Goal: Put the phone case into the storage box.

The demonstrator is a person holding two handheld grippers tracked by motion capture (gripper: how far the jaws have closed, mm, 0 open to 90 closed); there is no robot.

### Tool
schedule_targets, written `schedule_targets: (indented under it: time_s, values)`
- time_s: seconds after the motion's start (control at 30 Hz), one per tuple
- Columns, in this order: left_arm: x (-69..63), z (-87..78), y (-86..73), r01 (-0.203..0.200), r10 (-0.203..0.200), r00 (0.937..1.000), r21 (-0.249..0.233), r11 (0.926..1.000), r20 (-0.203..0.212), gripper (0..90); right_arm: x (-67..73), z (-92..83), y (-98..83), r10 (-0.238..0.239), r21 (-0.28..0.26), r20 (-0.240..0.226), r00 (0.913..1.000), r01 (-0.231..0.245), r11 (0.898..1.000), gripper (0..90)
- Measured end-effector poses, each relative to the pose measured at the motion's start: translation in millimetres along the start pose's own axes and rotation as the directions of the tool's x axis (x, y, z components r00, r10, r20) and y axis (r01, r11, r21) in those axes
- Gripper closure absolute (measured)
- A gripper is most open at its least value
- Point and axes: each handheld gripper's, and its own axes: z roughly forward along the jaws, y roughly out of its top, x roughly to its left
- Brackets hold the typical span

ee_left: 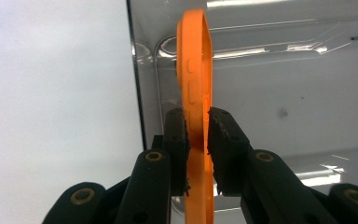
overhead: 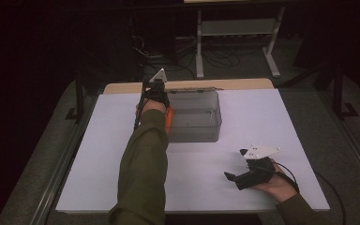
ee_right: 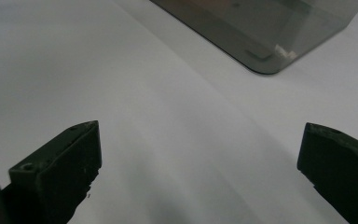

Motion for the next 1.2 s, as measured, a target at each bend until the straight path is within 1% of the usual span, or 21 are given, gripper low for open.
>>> schedule_targets:
  time_s: [0.27, 0.37, 0.5, 0.73, 0.8, 0.87, 0.93, 1.0, 1.1, 1.2]
  values:
    - [0.7, -5.3, 1.4, -0.008, 0.008, 1.0000, -0.011, 0.9999, 0.001, 76.5, 0.0, 0.0, 0.0, 0.001, -0.002, 0.000, 1.0000, -0.001, 1.000, 0.0]
    - [0.6, -7.0, 2.0, -0.014, 0.014, 0.9998, -0.018, 0.9997, 0.010, 76.0, -0.3, 0.2, -0.2, -0.003, 0.000, -0.001, 1.0000, 0.003, 1.000, 0.0]
    - [0.7, -9.9, 2.8, -0.023, 0.024, 0.9986, -0.033, 0.9992, 0.047, 74.5, -0.6, 0.3, -0.2, -0.004, -0.003, 0.000, 1.0000, 0.004, 1.000, 0.0]
    - [2.8, -16.5, 2.7, -0.060, 0.066, 0.9940, -0.063, 0.9962, 0.088, 72.3, -0.5, 0.8, -0.2, -0.006, 0.002, 0.001, 1.0000, 0.006, 1.000, 0.0]
    - [4.8, -18.7, 2.2, -0.084, 0.092, 0.9908, -0.079, 0.9933, 0.100, 70.9, -0.5, 0.9, -0.2, -0.007, 0.002, 0.002, 1.0000, 0.007, 1.000, 0.0]
    - [6.2, -20.4, 2.0, -0.098, 0.108, 0.9879, -0.091, 0.9910, 0.111, 69.3, -0.6, 1.2, -0.4, -0.009, 0.002, 0.004, 1.0000, 0.009, 1.000, 0.0]
    - [8.2, -22.5, 1.6, -0.120, 0.133, 0.9832, -0.106, 0.9871, 0.126, 67.4, -0.6, 1.3, -0.5, -0.007, 0.006, 0.004, 1.0000, 0.007, 1.000, 0.0]
    - [9.4, -24.0, 1.1, -0.129, 0.144, 0.9803, -0.119, 0.9846, 0.135, 65.7, -0.9, 1.5, -0.6, -0.010, 0.007, 0.006, 0.9999, 0.010, 1.000, 0.0]
    - [11.9, -26.4, 0.3, -0.162, 0.182, 0.9720, -0.137, 0.9772, 0.148, 62.4, -1.3, 1.0, -0.7, -0.008, 0.005, 0.008, 0.9999, 0.008, 1.000, 0.0]
    - [14.4, -28.5, 0.1, -0.183, 0.209, 0.9638, -0.159, 0.9702, 0.165, 58.5, -1.8, 1.2, -1.1, -0.012, 0.007, 0.009, 0.9999, 0.012, 1.000, 0.0]
